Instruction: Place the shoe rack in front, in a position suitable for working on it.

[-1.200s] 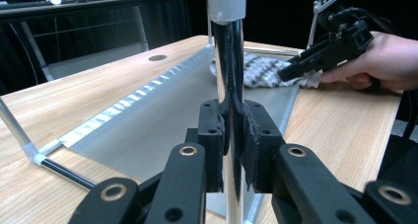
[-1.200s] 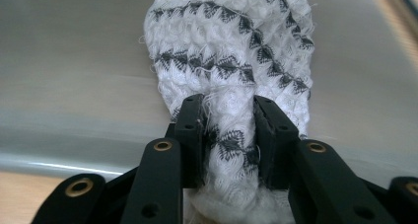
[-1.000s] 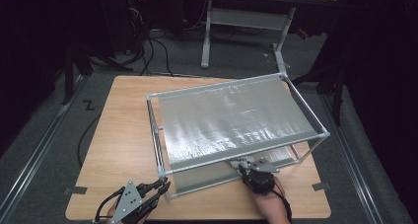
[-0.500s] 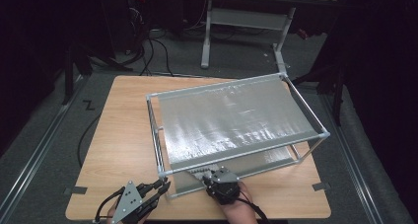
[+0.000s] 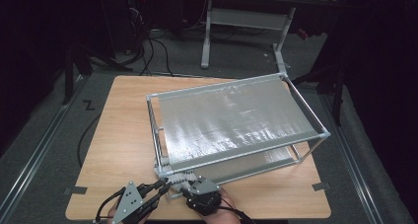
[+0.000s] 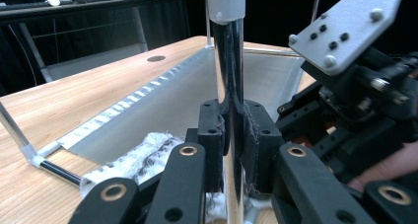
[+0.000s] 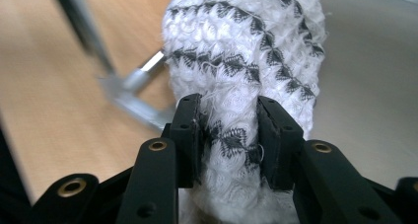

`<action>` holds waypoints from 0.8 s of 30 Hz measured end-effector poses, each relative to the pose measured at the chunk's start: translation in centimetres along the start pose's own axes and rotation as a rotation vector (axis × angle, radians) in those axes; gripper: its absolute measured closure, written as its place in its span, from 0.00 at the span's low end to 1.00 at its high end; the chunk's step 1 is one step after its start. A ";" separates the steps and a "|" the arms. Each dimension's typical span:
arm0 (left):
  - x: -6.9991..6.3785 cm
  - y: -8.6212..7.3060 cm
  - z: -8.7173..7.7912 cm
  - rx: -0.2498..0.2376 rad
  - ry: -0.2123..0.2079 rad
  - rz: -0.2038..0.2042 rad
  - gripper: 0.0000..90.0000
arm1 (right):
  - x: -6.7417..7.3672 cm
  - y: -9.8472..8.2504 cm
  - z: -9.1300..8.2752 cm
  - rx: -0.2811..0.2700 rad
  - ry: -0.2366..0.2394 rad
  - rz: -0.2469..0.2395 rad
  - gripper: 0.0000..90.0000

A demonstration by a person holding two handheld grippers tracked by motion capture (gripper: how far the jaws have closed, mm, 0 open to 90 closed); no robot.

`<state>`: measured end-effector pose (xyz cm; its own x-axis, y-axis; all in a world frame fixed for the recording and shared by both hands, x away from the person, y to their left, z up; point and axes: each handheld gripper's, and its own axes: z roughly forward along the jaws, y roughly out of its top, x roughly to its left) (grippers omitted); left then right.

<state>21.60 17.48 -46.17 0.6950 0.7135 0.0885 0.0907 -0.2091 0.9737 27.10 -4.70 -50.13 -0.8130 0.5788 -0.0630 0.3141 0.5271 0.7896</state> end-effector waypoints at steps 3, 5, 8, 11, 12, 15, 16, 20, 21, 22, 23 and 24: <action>0.0 0.0 0.0 0.001 0.000 0.001 0.88 | 0.8 0.0 0.1 0.008 0.005 -0.032 0.69; 0.0 0.0 0.0 0.001 0.000 0.001 0.88 | 0.8 0.0 0.1 0.006 0.006 -0.032 0.69; 0.0 0.0 0.0 0.000 -0.001 0.001 0.88 | 0.6 0.0 0.0 0.008 0.010 -0.008 0.70; 0.0 0.0 0.0 0.001 -0.001 0.002 0.88 | 0.1 0.0 0.0 -0.001 0.000 0.005 0.72; 0.0 0.0 0.0 0.001 0.000 0.002 0.88 | 0.1 0.0 0.0 -0.001 0.000 0.005 0.72; 0.0 0.0 0.0 0.002 0.000 0.003 0.88 | -0.8 -0.2 -0.2 0.003 -0.046 0.017 0.74; 0.0 0.0 0.0 0.001 0.000 0.003 0.88 | -1.1 -0.3 -0.3 0.009 -0.058 0.023 0.74; 0.0 0.0 0.0 0.002 0.000 0.002 0.88 | -2.6 -0.8 -0.7 0.028 -0.117 0.030 0.75; 0.0 0.0 0.0 0.003 0.001 0.004 0.88 | -2.9 -0.9 -0.9 0.035 -0.134 0.033 0.75; 0.0 0.0 0.0 0.002 0.001 0.002 0.88 | -3.2 -1.0 -0.9 0.031 -0.142 0.035 0.75; 0.0 0.0 0.0 0.002 0.001 0.002 0.88 | -3.6 -1.2 -1.1 0.043 -0.160 0.047 0.75; 0.0 0.0 0.0 0.002 0.001 0.002 0.88 | -3.6 -1.2 -1.1 0.043 -0.160 0.047 0.75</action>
<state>21.56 17.47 -46.16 0.6944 0.7139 0.0904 0.0909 -0.2117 0.9731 29.12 -8.16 -50.16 -0.7098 0.6930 -0.1259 0.3730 0.5215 0.7674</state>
